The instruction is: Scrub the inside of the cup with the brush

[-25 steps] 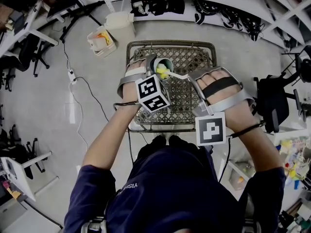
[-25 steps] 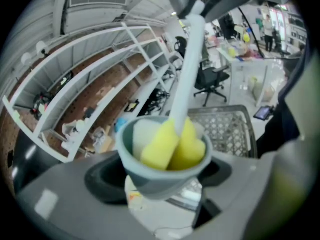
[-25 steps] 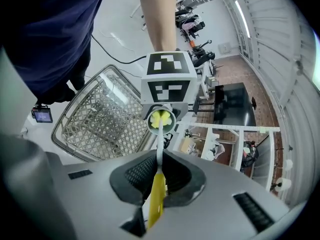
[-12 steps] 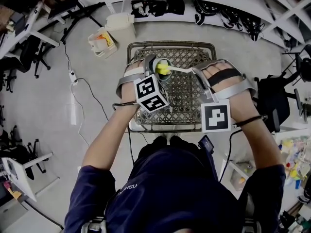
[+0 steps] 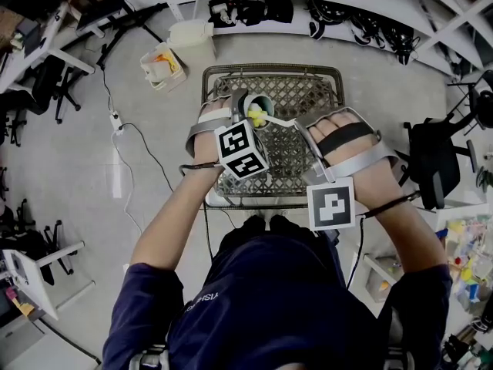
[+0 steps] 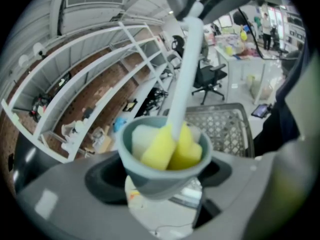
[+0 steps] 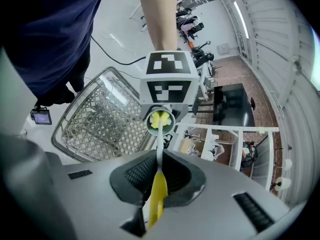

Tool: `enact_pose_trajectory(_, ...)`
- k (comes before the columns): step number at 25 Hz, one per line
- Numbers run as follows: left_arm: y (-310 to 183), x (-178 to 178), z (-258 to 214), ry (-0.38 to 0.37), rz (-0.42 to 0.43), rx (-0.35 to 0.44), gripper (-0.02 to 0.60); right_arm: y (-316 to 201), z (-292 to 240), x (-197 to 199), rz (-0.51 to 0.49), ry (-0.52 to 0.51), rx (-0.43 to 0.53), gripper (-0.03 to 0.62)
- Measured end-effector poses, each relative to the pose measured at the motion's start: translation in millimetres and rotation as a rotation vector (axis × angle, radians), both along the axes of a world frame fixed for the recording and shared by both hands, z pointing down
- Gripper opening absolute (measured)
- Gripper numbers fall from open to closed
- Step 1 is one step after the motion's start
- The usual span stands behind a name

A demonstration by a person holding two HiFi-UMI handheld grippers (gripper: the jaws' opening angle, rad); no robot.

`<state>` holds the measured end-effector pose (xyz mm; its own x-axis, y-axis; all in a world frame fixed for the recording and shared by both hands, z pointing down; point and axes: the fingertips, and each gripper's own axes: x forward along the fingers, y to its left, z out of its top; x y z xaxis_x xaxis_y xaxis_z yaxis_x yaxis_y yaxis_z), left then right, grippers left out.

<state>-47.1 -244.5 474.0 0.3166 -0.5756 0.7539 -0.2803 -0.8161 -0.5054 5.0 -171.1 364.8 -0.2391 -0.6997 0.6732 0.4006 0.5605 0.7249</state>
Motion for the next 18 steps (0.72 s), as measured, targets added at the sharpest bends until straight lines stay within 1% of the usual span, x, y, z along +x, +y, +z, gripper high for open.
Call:
enact_pose_trajectory(3, 4, 2, -2, -0.007, 0.014, 0.01, 0.387, -9, -6, 4, 0.008, 0.009, 0.01, 0.032)
enact_pose_trajectory(7, 4, 4, -11, -0.002, 0.015, 0.031, 0.387, -23, -6, 15, 0.049, -0.022, 0.001, 0.031)
enact_pose_trajectory(10, 4, 1, -14, -0.009, 0.017, 0.035, 0.387, -20, -1, 17, 0.063, -0.041, -0.008, 0.031)
enact_pose_trajectory(15, 0, -9, -11, -0.014, -0.001, 0.032, 0.387, -2, 9, 7, 0.043, -0.047, -0.025, 0.032)
enact_pose_trajectory(18, 1, -9, -6, -0.022, -0.003, 0.02, 0.387, 6, 7, -5, 0.013, -0.051, -0.005, 0.031)
